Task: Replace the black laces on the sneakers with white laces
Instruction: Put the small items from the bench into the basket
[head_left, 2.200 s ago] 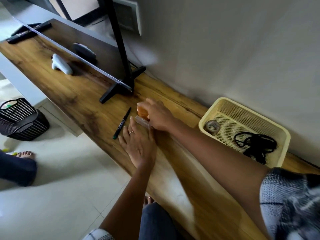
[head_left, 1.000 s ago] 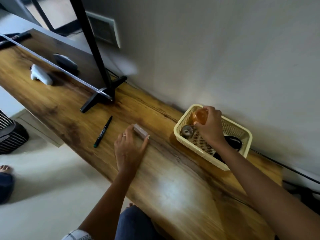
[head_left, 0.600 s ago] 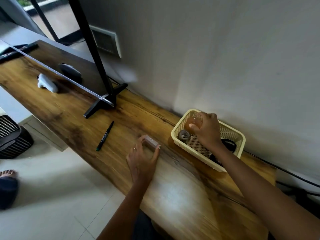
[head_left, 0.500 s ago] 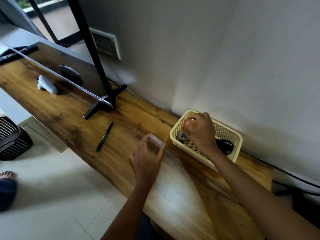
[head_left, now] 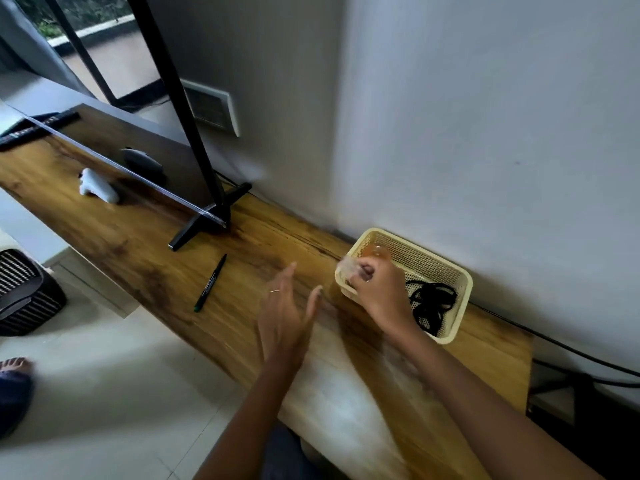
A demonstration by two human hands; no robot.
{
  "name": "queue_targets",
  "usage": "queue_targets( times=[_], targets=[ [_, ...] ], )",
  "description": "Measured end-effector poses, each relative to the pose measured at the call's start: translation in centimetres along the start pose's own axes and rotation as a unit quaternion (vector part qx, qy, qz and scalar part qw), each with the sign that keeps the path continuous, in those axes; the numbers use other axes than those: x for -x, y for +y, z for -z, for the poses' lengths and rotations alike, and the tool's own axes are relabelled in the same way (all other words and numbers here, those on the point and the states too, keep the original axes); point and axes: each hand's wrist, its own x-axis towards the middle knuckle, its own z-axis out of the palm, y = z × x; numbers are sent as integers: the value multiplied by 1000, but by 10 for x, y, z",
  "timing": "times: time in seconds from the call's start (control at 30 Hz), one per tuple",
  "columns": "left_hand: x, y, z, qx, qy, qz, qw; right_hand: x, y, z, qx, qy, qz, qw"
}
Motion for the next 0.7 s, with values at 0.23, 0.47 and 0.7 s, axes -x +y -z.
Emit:
queue_targets(
  times=[0.23,0.47,0.7],
  targets=[
    [-19,-66,23,-124,54,246,960,-7,42,27,-25,-6,-223,975],
    [-21,-87,36,-165,39,306,937,-24,69,11,-61,-21,-361,931],
    [-16,-74,32,-173,20,292,940,-19,59,9,62,-78,-277,956]
  ],
)
